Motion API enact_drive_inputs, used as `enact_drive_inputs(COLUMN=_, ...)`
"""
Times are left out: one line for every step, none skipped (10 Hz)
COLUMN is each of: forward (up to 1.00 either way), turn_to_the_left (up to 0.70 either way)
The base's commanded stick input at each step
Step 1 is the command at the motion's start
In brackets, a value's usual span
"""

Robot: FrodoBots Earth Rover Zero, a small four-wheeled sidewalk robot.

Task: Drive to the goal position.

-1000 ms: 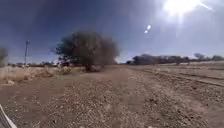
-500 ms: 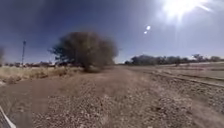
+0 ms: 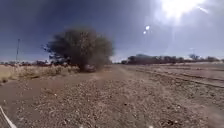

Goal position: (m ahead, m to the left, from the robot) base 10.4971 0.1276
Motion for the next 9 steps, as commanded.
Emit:
enact_drive_inputs(forward=0.70, turn_to_the_left=0.00)
enact_drive_inputs(forward=0.70, turn_to_the_left=0.00)
enact_drive_inputs(forward=0.70, turn_to_the_left=0.00)
enact_drive_inputs(forward=0.70, turn_to_the_left=0.00)
enact_drive_inputs(forward=0.70, turn_to_the_left=0.00)
enact_drive_inputs(forward=0.70, turn_to_the_left=0.00)
enact_drive_inputs(forward=0.70, turn_to_the_left=0.00)
enact_drive_inputs(forward=0.70, turn_to_the_left=0.00)
enact_drive_inputs(forward=0.70, turn_to_the_left=0.00)
